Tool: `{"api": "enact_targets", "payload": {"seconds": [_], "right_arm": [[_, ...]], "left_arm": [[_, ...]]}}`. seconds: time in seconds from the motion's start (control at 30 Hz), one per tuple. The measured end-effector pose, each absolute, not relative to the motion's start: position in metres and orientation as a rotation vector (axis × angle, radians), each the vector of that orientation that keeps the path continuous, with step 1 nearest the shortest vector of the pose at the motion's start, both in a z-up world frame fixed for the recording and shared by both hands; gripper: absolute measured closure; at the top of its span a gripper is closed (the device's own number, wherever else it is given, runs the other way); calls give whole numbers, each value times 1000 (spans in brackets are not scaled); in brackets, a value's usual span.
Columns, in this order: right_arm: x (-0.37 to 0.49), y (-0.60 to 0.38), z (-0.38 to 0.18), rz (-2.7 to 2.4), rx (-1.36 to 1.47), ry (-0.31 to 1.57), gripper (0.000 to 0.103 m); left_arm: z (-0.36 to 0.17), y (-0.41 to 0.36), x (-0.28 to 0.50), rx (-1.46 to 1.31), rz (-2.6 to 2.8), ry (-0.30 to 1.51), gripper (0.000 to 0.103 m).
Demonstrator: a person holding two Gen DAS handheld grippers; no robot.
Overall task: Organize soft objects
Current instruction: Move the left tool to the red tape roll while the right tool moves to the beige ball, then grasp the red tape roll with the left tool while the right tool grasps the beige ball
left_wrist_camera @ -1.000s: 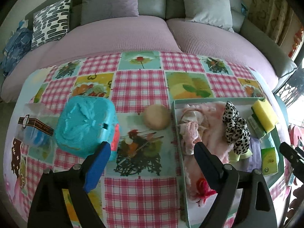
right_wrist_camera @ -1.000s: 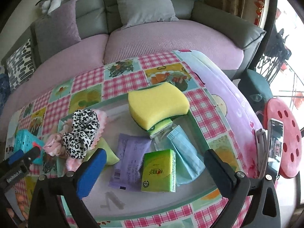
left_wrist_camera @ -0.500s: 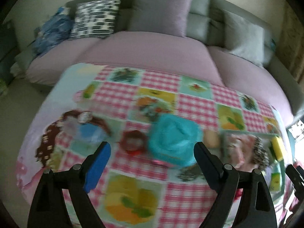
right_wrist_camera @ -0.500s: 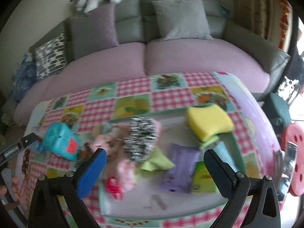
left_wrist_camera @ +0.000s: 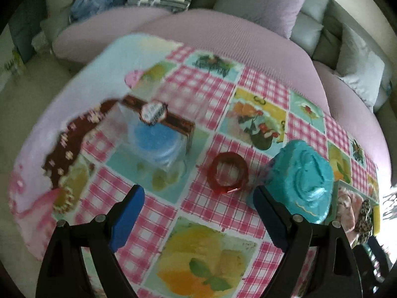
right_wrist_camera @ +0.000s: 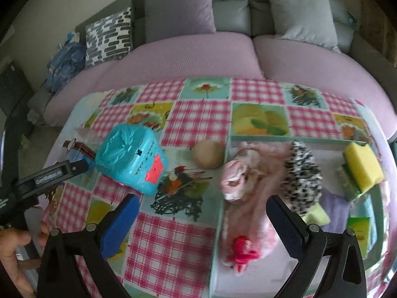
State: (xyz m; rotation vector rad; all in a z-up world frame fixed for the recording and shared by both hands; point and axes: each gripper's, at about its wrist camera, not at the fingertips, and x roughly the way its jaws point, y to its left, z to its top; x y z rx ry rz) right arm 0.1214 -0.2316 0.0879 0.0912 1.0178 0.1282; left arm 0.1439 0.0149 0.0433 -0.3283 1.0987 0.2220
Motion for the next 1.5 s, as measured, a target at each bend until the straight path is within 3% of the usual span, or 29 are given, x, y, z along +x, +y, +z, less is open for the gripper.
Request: {"api": "enact_targets", "payload": {"seconds": [0.6, 1.03, 1.4, 1.5], "right_arm": [[128, -227, 75, 110, 67, 1052, 0], [127, -231, 76, 104, 66, 1046, 0], [126, -234, 77, 99, 68, 1040, 0], [126, -235, 77, 98, 71, 1040, 0]], "left_arm": [[1, 28, 163, -499, 296, 1109, 14], [-7, 39, 157, -565, 353, 1098, 23], [-12, 26, 163, -446, 406, 1124, 25], [-10, 25, 163, -445, 382, 1121, 35]]}}
